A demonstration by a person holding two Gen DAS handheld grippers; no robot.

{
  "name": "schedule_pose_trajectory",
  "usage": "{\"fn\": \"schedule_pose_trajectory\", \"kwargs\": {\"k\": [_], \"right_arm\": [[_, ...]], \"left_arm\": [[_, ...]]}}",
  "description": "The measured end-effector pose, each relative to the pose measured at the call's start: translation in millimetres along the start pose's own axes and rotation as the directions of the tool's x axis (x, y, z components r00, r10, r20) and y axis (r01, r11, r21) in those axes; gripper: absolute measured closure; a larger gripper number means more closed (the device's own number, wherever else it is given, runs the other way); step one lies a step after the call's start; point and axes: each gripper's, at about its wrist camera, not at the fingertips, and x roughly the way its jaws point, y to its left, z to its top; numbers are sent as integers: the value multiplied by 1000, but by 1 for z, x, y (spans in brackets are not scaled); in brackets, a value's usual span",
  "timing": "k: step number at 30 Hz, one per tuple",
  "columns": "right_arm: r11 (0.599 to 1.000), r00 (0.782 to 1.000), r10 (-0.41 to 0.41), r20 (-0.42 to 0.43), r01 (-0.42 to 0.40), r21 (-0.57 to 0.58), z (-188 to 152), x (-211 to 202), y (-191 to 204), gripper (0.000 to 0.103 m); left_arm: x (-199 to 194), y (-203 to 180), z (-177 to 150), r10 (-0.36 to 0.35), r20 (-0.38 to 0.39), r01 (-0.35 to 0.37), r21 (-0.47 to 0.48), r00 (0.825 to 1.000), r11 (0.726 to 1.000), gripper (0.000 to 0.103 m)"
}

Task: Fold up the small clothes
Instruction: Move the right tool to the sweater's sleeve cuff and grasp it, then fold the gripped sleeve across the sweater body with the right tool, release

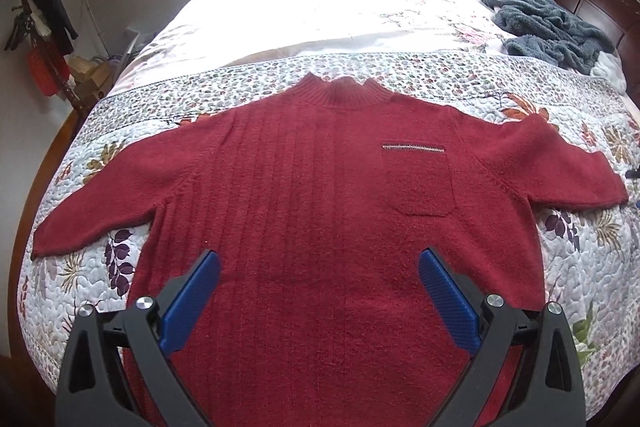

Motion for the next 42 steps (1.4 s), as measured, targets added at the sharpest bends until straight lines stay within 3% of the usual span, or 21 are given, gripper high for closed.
{"fn": "schedule_pose_trajectory", "kwargs": {"k": [3, 4, 7, 9, 12, 13, 14, 20, 22, 26, 31, 35, 42], "right_arm": [[1000, 1000, 1, -29, -1, 8, 6, 14, -6, 19], [1000, 999, 4, -41, -4, 16, 7, 20, -8, 28], [1000, 998, 6, -58, -5, 24, 11, 29, -12, 28], [1000, 999, 2, -48, -1, 16, 13, 28, -11, 36], [999, 999, -35, -31, 35, -7, 15, 23, -10, 73], [1000, 999, -25, -27, 24, -15, 16, 20, -9, 90], [1000, 999, -24, -21, 24, -16, 16, 17, -9, 95], [998, 997, 58, 57, -59, 12, 17, -19, -21, 98], [998, 997, 50, 62, -51, 26, 15, -26, -28, 99], [999, 999, -43, 17, 43, 15, 0, -13, -37, 99], [997, 998, -57, 39, 55, 46, -8, -8, -31, 99], [997, 992, -66, 103, 69, -28, -8, -28, 7, 99], [964, 993, 5, 117, 27, -265, -26, -49, 114, 99]], "left_arm": [[1, -4, -1, 16, 0, -16, 25, 1000, 1000, 4], [2, -4, -1, 20, 1, -20, 29, 1000, 999, 4], [2, -5, 0, 28, 2, -28, 38, 1000, 999, 4], [3, -7, 0, 31, 0, -31, 41, 1000, 999, 4], [5, -10, 0, 28, -3, -28, 44, 1000, 999, 4], [5, -11, 0, 26, -4, -26, 44, 1000, 999, 4], [5, -13, 0, 22, -6, -21, 43, 1000, 999, 4], [2, -12, -1, 4, -5, -4, 38, 1000, 999, 4], [1, -8, -1, 8, -2, -8, 29, 1000, 1000, 4], [5, -1, -3, 8, -13, -9, -5, 1000, 1000, 4], [6, 9, -7, 7, -21, -7, -29, 1000, 1000, 4], [9, 21, -7, 15, -25, -16, -52, 1000, 999, 4], [25, 32, 5, 4, -55, -9, -91, 998, 996, 4]]}}
